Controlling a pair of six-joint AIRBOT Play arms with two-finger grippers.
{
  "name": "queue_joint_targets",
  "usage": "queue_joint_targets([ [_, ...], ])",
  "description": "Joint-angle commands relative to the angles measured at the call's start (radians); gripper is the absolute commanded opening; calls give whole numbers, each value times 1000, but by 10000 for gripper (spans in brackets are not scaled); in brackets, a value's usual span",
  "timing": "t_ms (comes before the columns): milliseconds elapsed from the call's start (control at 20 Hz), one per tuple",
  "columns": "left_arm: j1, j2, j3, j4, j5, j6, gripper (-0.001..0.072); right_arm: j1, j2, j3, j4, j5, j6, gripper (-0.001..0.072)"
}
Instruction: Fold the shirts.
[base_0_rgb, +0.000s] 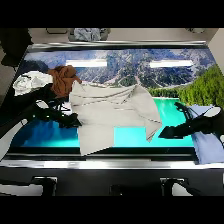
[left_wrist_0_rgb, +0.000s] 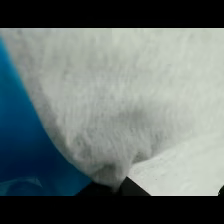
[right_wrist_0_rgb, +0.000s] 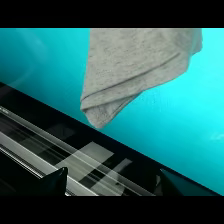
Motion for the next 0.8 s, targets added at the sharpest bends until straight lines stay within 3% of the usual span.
queue_joint_targets([
  [0, -8, -3, -4, -17, 38, 1, 90, 114, 2, -105, 26, -155, 27, 704],
  [50, -8, 0, -4, -17, 34, 3, 35, 144, 2, -122, 26, -209, 49, 705],
  [300, -8, 17, -4, -25, 15, 35, 34, 241, 2, -146, 106, -356, 121, 697],
  [450, -8, 18, -4, -35, 15, 40, 34, 315, -22, -146, 105, -435, 228, 657],
  [550, -8, 20, -4, -54, 14, 47, 33, 358, -58, -145, 106, -437, 269, 500],
  [600, -8, 20, -4, -55, 15, 47, 34, 372, -68, -146, 105, -434, 270, 227],
  [650, -6, 20, -2, -54, 15, 64, 33, 372, -71, -145, 108, -430, 270, 50],
  [750, 11, 20, 23, -54, 12, 79, 31, 367, -70, -121, 84, -397, 243, 43],
])
